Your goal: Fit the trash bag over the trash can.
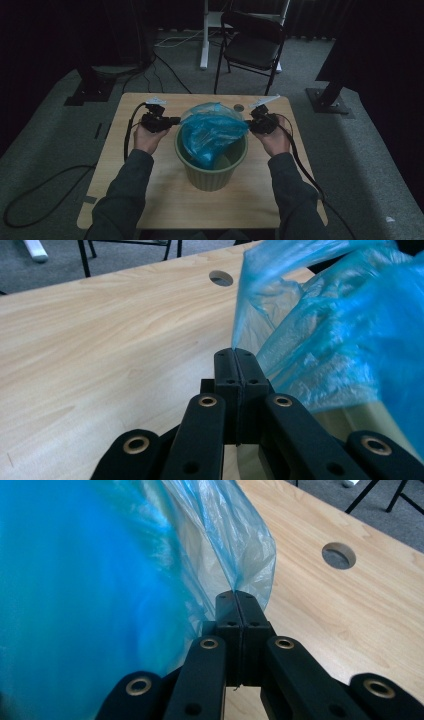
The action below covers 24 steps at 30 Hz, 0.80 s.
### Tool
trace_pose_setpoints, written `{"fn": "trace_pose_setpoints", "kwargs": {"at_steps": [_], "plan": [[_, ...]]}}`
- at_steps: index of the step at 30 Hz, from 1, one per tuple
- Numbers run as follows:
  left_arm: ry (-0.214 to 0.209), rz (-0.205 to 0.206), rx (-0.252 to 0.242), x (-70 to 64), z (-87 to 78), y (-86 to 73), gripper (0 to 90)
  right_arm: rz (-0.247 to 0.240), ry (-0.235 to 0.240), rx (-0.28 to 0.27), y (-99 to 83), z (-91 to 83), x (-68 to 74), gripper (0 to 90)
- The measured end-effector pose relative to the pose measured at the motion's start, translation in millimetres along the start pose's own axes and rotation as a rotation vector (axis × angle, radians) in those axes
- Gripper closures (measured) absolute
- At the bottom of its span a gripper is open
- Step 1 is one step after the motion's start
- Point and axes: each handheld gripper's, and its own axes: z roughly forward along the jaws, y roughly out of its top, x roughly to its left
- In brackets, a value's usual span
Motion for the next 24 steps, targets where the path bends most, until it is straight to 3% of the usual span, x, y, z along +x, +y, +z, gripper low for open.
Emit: {"fn": "trace_pose_setpoints", "kwargs": {"at_steps": [5, 14, 18, 24], "plan": [[-0.019, -0.021, -0.009, 3.0, -3.5, -11.5, 89.7, 0.01, 0.023, -0.002, -10.1, -1.3, -0.2, 89.9], [-0.024, 0.004, -0.007, -5.0, -1.1, -20.3, 88.0, -0.014, 0.058, 0.008, -15.0, -1.1, 7.5, 89.4], [-0.003, -0.005, -0.04, -4.4, -8.5, -18.1, 76.0, -0.011, 0.043, -0.015, -13.2, -6.1, 6.5, 79.2], [0.025, 0.002, -0.094, -1.3, -27.2, -14.5, 68.7, 0.02, 0.009, -0.079, -10.5, -22.1, 1.8, 67.9]]}}
